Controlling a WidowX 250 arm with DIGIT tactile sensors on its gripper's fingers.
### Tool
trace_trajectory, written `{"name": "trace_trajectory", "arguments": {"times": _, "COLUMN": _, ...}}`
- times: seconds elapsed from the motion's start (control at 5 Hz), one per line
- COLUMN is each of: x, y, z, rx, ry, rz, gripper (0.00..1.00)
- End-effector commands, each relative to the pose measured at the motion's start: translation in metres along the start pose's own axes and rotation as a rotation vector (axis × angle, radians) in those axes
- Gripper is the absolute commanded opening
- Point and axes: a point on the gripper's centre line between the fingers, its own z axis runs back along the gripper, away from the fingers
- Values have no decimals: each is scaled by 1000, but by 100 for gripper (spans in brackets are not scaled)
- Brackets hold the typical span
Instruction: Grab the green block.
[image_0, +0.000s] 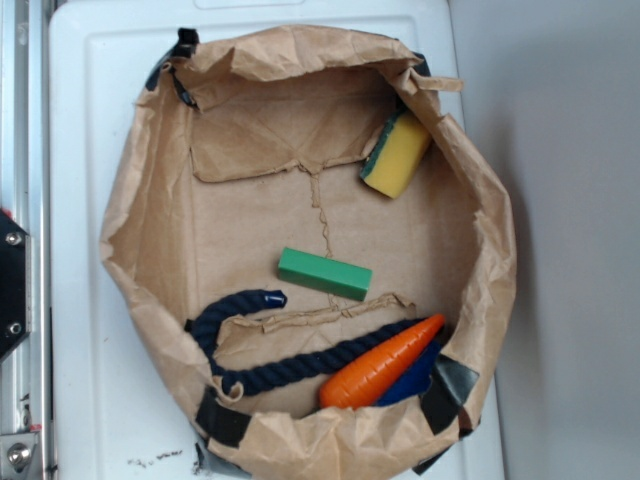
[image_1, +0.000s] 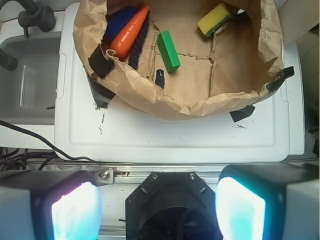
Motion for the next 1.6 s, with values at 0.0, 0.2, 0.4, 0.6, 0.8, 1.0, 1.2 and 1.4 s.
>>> {"name": "trace_trajectory", "arguments": {"times": 0.0, "x": 0, "y": 0, "z": 0, "rx": 0, "ry": 0, "rz": 0, "gripper": 100}}
{"name": "trace_trajectory", "arguments": {"times": 0.2, "x": 9, "y": 4, "z": 1, "rx": -27, "ry": -10, "rz": 44, "gripper": 100}}
{"name": "trace_trajectory", "arguments": {"times": 0.4, "x": 20, "y": 4, "z": -1, "rx": -40, "ry": -9, "rz": 71, "gripper": 100}}
{"name": "trace_trajectory", "arguments": {"times": 0.6, "x": 37, "y": 8, "z": -9, "rx": -65, "ry": 11, "rz": 78, "gripper": 100}}
{"name": "trace_trajectory", "arguments": {"times": 0.8, "x": 58, "y": 5, "z": -8, "rx": -115, "ry": 19, "rz": 53, "gripper": 100}}
{"name": "trace_trajectory", "arguments": {"times": 1.0, "x": 86, "y": 0, "z": -12, "rx": -120, "ry": -3, "rz": 48, "gripper": 100}}
{"name": "trace_trajectory", "arguments": {"times": 1.2, "x": 113, "y": 4, "z": -34, "rx": -103, "ry": -9, "rz": -9, "gripper": 100}}
{"name": "trace_trajectory", "arguments": {"times": 1.4, "x": 129, "y": 10, "z": -51, "rx": -75, "ry": 23, "rz": 1, "gripper": 100}}
